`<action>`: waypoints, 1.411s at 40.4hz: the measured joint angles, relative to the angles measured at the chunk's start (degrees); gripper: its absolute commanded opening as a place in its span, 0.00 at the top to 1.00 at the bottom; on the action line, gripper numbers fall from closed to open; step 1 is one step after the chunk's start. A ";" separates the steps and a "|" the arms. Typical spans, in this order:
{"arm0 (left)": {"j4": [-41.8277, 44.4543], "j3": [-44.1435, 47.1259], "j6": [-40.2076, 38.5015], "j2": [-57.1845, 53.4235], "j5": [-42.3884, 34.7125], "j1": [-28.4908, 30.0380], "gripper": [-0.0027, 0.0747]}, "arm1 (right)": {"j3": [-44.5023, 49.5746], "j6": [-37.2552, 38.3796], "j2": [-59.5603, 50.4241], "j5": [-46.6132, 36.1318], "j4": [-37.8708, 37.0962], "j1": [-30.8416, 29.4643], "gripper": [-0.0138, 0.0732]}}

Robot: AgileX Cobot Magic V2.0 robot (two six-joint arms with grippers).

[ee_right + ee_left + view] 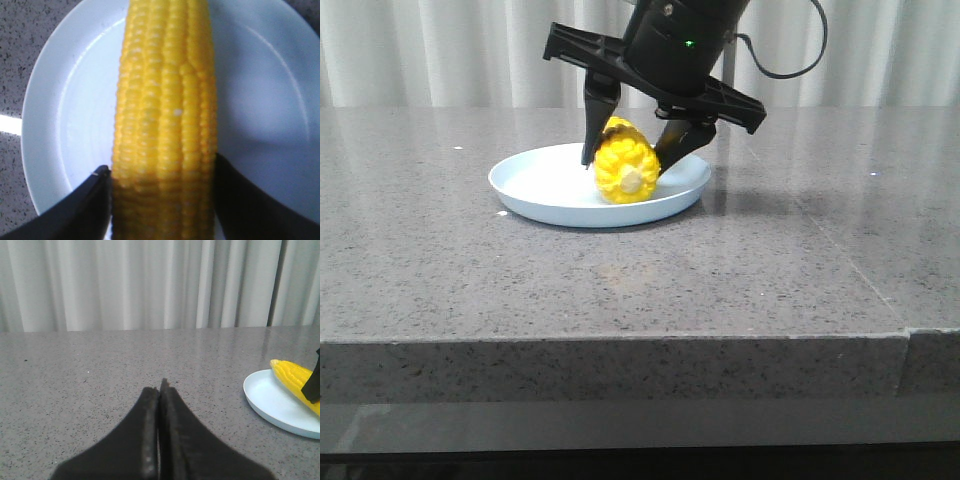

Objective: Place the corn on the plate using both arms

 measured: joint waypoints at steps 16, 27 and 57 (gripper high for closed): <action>0.00 0.00 0.00 0.00 0.00 0.00 0.99 | -5.42 0.00 -1.45 4.83 -2.07 -0.50 0.29; 0.00 0.00 0.00 0.00 -0.12 0.00 0.99 | -11.92 0.00 -3.37 10.62 -3.73 -3.85 0.70; 0.00 0.00 0.00 0.00 -0.12 0.00 0.99 | -6.76 -8.98 -12.57 22.36 -12.21 -20.95 0.98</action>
